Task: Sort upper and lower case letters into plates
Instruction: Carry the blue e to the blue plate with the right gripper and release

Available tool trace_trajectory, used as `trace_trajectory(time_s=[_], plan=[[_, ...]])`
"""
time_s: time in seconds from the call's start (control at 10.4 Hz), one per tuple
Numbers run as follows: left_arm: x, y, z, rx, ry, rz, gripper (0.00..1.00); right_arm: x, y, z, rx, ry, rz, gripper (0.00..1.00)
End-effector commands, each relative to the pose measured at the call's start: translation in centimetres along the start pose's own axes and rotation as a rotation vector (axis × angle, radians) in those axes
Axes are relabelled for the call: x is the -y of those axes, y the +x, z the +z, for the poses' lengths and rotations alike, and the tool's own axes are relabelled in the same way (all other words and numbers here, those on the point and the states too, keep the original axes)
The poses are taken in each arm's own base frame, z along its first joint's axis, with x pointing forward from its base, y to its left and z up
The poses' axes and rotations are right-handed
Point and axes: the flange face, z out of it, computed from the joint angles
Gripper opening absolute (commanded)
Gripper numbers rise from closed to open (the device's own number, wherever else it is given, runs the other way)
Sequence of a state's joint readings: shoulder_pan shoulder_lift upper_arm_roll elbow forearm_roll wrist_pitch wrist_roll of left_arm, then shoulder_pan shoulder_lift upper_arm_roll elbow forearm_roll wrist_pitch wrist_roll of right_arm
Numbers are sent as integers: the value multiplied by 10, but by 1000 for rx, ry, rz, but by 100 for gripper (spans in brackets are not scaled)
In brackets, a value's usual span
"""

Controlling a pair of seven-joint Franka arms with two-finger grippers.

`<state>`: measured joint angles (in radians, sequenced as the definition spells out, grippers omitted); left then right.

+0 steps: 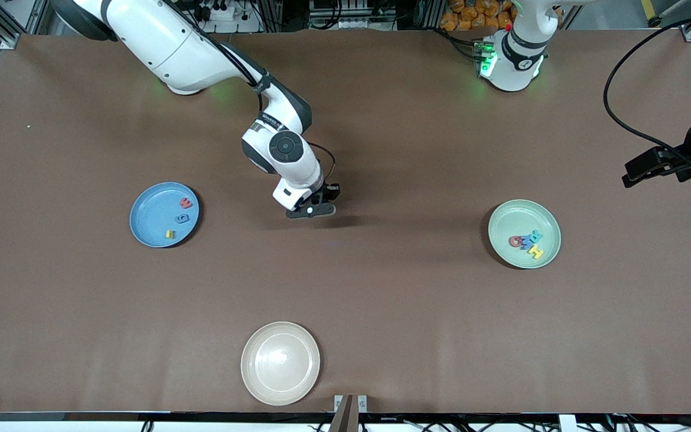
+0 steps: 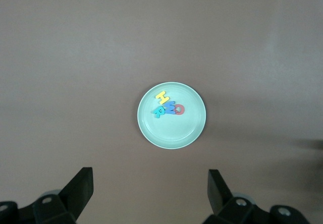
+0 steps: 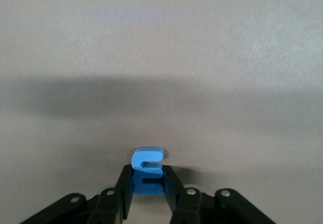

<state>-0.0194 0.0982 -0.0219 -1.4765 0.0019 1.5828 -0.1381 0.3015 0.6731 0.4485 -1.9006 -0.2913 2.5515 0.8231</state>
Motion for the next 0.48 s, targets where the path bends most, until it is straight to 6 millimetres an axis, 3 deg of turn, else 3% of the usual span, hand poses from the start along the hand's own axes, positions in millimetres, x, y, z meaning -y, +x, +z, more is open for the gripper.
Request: trace_trajectory(time_s=[0.0,0.19,0.39], plan=[[-15,-7,0,8,-11,21,100,9,21,-36,-13,-20,37,0],[-16,-8,0,12,-14,23,100,-14,44,-93,-25,-71,71,0],[-14,-9,0,13,-14,20,100,-57,56,-141,18,-42,118,0]])
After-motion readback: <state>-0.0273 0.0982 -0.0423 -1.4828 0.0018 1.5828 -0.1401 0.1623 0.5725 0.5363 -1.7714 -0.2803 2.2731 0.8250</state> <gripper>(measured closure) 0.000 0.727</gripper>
